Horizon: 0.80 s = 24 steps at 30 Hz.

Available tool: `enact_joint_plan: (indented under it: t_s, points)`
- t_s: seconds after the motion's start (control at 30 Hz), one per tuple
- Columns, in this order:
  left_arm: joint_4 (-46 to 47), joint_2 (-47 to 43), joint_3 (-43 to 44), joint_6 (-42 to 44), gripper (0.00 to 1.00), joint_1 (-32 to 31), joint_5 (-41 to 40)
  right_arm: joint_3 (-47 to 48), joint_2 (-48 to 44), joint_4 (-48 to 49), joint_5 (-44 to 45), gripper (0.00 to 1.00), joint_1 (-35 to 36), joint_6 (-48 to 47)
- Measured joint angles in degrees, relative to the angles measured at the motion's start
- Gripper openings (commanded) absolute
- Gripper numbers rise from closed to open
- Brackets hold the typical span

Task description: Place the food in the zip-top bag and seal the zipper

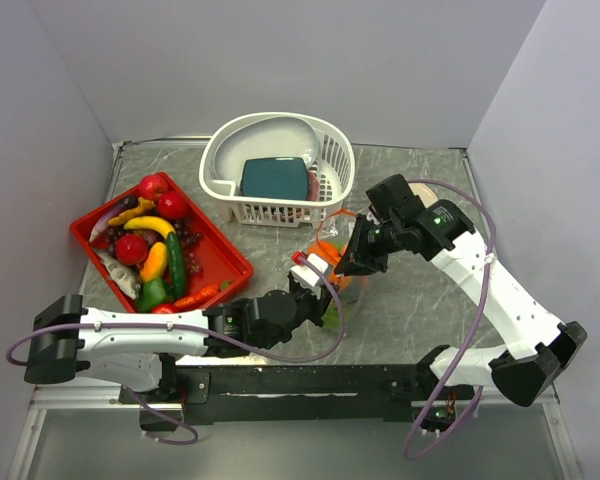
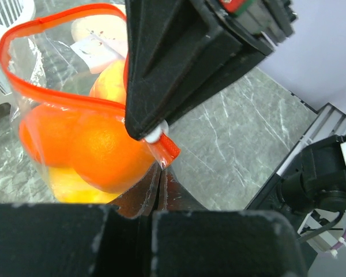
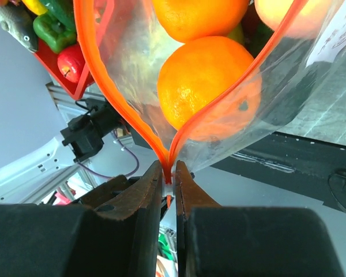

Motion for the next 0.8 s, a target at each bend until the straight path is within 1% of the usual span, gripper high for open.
enact_joint_plan:
  t_s: [0.27, 0.3, 0.33, 0.4, 0.43, 0.47, 0.53, 0.67, 0.8]
  points:
    - [0.0, -1.4, -0.7, 0.0, 0.01, -1.6, 0.0, 0.0, 0.0, 0.0, -0.2, 0.0, -2.2, -0.4]
    - [0.0, -1.5, -0.8, 0.0, 0.03, -1.6, -0.1, -0.1, 0.0, 0.0, -0.2, 0.0, -2.4, -0.4]
    - [0.0, -1.6, -0.8, 0.0, 0.13, -1.7, -0.2, -0.3, 0.0, 0.3, -0.3, 0.0, -2.4, -0.4]
    - [-0.5, -1.6, -0.8, -0.6, 0.27, -1.9, -1.2, -1.2, -0.1, 1.3, -0.3, 0.0, -2.5, -0.3]
    - [-1.0, -1.6, -0.8, -0.7, 0.4, -2.1, -1.6, -1.6, -0.2, 2.1, 0.1, 0.0, -2.6, -0.2]
    - [-1.8, -1.5, -0.5, -1.4, 0.47, -2.5, -2.2, -2.0, -0.2, 2.9, 0.3, 0.0, -2.9, -0.1]
    - [-3.3, -1.1, 0.2, -2.2, 0.55, -3.1, -3.7, -2.6, -0.2, 4.3, 0.9, 0.0, -3.5, 0.1]
    - [-5.9, 1.6, 4.1, -3.3, 0.56, -3.4, -6.4, -2.7, -0.4, 5.2, 1.0, 0.0, -3.7, 0.3]
    - [-8.3, 4.6, 8.3, -4.1, 0.55, -3.4, -10.3, -2.7, -0.8, 5.4, 1.1, 0.0, -3.7, 0.3]
